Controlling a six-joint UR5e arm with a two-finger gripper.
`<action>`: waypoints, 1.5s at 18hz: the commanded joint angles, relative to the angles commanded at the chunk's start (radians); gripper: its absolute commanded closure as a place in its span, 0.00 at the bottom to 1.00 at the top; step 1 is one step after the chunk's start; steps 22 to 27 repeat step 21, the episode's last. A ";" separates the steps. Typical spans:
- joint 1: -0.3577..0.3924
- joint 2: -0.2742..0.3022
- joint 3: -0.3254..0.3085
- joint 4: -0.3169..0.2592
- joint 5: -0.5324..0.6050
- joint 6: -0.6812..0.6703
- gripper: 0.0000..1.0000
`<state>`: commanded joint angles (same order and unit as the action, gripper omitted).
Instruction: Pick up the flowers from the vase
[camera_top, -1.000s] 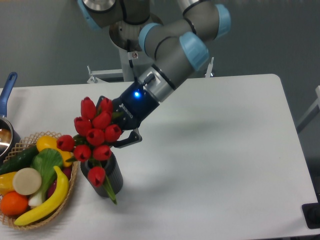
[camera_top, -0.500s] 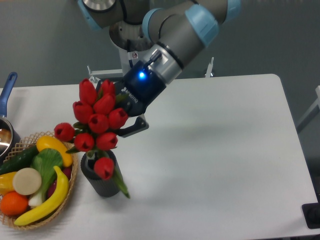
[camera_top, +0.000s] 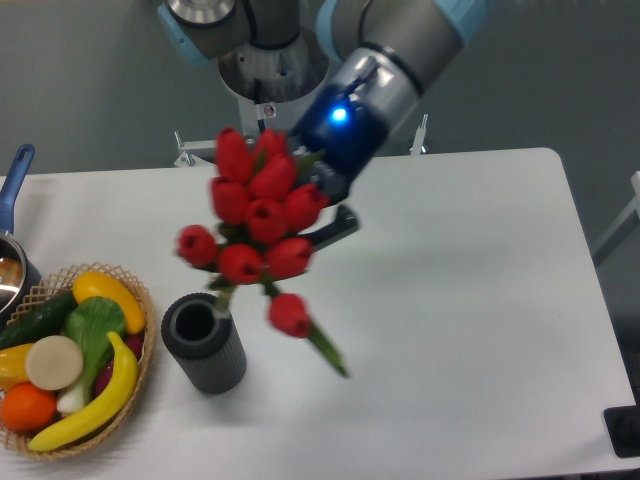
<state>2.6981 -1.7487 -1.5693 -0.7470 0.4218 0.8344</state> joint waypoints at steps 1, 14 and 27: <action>0.011 -0.005 0.002 0.000 0.000 0.011 0.64; 0.166 -0.097 0.003 -0.002 0.072 0.107 0.64; 0.177 -0.112 -0.012 -0.002 0.074 0.120 0.64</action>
